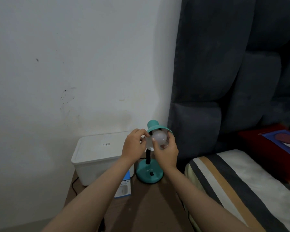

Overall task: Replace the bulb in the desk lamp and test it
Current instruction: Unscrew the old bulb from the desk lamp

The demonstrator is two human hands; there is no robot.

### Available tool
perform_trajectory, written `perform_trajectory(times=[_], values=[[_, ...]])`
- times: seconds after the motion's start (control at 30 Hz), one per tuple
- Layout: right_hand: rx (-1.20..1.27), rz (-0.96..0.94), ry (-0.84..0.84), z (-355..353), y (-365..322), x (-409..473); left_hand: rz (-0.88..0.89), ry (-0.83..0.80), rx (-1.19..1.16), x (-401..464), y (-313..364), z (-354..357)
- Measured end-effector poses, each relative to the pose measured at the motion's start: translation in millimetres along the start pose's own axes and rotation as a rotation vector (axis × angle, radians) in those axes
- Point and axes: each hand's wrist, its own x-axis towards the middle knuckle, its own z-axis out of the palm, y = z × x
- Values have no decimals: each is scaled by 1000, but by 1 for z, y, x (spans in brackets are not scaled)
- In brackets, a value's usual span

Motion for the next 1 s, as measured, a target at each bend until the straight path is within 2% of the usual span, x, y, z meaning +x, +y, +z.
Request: perform_trajectory(times=[0.07,0.3,0.57,0.7,0.9,1.0], values=[[15,14,9,4,-5,1,-9,-2,-2,0,0,-1],[-231,-206,-112,-1,1,7,-2,-13,6,1,0,-3],[-268,-237,-102,-3,4,5,-5,-16,7,1,2,-2],[-182,-169,-51,-2,2,-1,-15,-15,3,1,1,-2],[85,103,20,7,-5,-2,-30,-9,-1,1,0,-2],[-6,9,-16,5,-4,1,-31,-13,10,1,0,-3]])
